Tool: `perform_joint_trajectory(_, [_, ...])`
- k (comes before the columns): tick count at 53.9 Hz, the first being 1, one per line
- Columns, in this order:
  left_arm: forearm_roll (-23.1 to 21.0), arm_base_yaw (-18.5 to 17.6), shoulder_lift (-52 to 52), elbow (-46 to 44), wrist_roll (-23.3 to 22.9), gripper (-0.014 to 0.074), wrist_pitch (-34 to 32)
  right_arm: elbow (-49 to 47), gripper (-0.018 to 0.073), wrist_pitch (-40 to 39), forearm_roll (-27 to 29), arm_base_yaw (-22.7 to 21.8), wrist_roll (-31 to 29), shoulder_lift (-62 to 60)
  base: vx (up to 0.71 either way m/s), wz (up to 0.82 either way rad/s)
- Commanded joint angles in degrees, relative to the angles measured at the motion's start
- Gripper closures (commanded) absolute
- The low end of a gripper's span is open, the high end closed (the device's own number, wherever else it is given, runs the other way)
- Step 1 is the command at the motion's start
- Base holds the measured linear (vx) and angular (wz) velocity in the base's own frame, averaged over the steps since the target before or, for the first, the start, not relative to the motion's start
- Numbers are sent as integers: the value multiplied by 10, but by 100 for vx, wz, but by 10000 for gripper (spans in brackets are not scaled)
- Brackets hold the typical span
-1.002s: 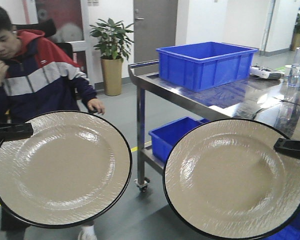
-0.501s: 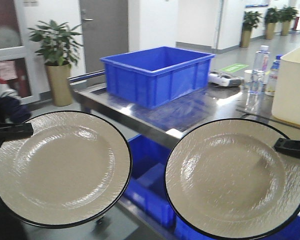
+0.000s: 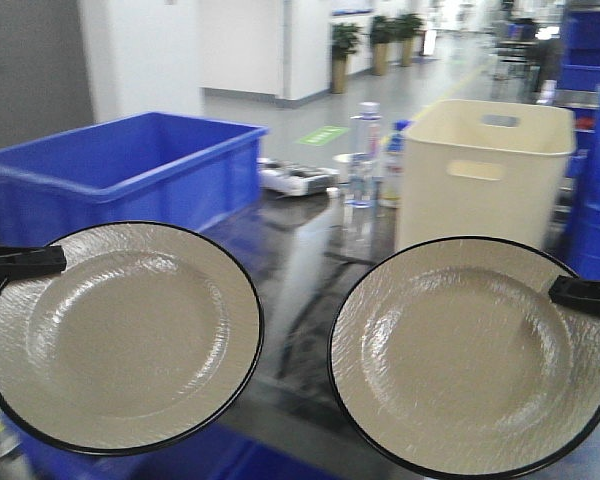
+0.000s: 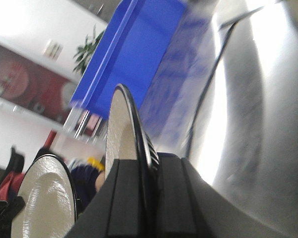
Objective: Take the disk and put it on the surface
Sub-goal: 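Drive to the steel table with the cream bin and blue crates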
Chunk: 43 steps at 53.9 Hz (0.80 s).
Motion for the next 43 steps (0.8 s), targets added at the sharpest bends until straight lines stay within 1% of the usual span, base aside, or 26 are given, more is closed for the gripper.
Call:
perform_joint_trajectory(1, [-86,-2,-26,-16,-10,598,42,-20,568,14,74,-2,3,-19,32,-71])
perform_joint_trajectory(27, [-86,-2,-26,-16,-10,598,41,-20,568,14,74,-2,3,-19,25,-70])
perform_joint_trajectory(35, [-86,-2,-26,-16,-10,598,41,-20,568,14,74,-2,3,-19,13,-48])
perform_joint_trajectory(43, [-86,-2,-26,-16,-10,598,40,-20,568,14,74,-2,3,-19,7,-28])
